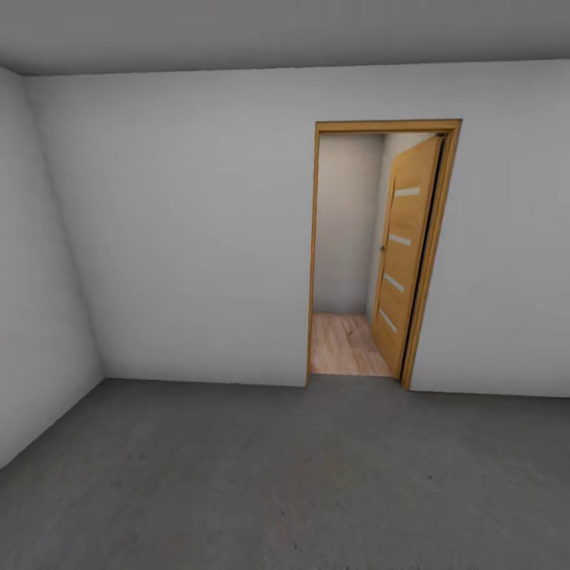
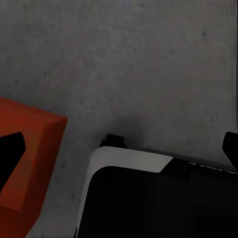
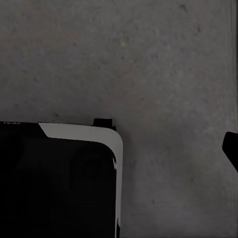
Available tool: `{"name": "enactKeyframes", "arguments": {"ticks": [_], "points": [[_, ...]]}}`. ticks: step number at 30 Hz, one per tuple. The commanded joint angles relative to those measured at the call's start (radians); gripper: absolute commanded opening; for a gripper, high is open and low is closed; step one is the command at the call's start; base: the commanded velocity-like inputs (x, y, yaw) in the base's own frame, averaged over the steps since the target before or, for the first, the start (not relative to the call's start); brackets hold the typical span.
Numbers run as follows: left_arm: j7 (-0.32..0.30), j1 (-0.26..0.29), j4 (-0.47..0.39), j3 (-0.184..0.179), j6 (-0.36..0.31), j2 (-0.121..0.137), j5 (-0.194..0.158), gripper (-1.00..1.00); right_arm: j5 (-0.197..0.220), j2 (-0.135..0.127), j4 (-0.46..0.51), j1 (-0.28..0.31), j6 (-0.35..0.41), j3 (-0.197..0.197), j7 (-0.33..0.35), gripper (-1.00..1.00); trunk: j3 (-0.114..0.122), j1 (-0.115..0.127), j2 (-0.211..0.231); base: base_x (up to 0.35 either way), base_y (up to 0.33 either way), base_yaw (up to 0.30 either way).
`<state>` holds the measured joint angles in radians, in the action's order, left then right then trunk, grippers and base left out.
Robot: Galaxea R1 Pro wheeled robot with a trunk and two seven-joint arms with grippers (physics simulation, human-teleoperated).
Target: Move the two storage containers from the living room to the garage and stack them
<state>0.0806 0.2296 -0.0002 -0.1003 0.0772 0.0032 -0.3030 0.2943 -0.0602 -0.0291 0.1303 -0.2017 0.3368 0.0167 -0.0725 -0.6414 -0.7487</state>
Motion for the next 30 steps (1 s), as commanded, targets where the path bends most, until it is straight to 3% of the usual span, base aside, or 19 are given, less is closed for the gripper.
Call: {"name": "enactKeyframes", "arguments": {"ticks": [1,30], "points": [[0.002,0.0,0.0,-0.009,0.003,0.0,-0.008,1.0,0.009,0.0,-0.003,0.002,-0.005,0.008,0.002,1.0,-0.002,0.0,-0.001,0.0,0.0,-0.296],[0.002,0.0,-0.001,-0.009,0.003,-0.002,-0.006,1.0,0.009,0.0,-0.003,0.002,-0.005,0.008,0.002,1.0,-0.002,0.0,-0.001,0.0,0.0,-0.296]]}}
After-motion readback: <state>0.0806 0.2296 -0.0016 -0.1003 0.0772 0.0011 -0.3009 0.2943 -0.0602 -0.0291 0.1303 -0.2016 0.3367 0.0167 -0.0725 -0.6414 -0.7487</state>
